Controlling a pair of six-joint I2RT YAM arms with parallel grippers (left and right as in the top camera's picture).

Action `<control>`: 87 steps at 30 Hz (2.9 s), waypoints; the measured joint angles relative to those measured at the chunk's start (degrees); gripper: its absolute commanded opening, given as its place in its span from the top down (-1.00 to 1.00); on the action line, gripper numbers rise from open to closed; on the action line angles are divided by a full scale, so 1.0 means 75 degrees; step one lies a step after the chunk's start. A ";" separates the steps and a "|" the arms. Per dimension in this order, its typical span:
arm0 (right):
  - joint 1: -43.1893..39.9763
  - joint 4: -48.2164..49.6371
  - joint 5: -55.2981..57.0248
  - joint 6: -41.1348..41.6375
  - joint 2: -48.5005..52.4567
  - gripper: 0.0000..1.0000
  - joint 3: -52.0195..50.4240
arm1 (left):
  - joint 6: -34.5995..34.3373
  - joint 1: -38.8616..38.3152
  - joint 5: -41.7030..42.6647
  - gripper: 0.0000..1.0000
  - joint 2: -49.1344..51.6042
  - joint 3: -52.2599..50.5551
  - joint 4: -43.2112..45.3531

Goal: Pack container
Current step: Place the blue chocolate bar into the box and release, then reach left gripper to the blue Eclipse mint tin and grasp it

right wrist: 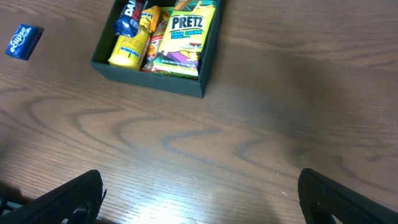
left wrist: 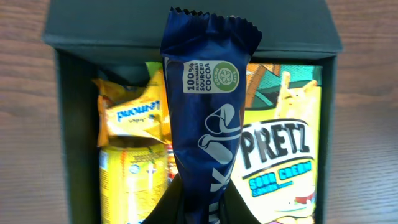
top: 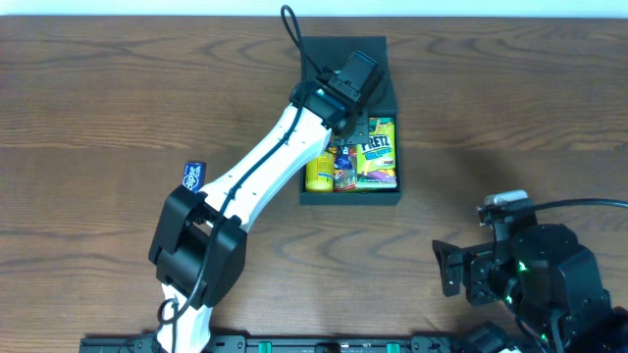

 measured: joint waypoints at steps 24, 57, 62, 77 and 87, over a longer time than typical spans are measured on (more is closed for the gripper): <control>0.0000 0.0000 0.0000 0.0000 0.0000 -0.99 0.0000 | -0.0420 0.0289 0.0154 0.19 0.0338 -0.0143 0.0259; 0.0000 0.0000 0.0000 -0.0003 0.0000 -0.99 0.0000 | 0.3620 0.4593 -0.0009 0.08 -0.1128 -0.1358 -0.2949; 0.0000 0.0003 0.0000 -0.0003 0.0000 -0.98 0.0000 | 0.3780 0.4759 0.0047 -0.27 -0.1125 -0.2538 -0.2162; 0.0000 0.0000 0.0000 -0.0003 0.0000 -0.98 0.0000 | 0.3838 0.5546 0.0044 -0.73 -0.1125 -0.4062 -0.0128; 0.0000 0.0000 0.0000 -0.0003 0.0000 -0.98 0.0000 | 0.3838 0.5537 0.0052 -0.72 -0.1116 -0.4436 0.0618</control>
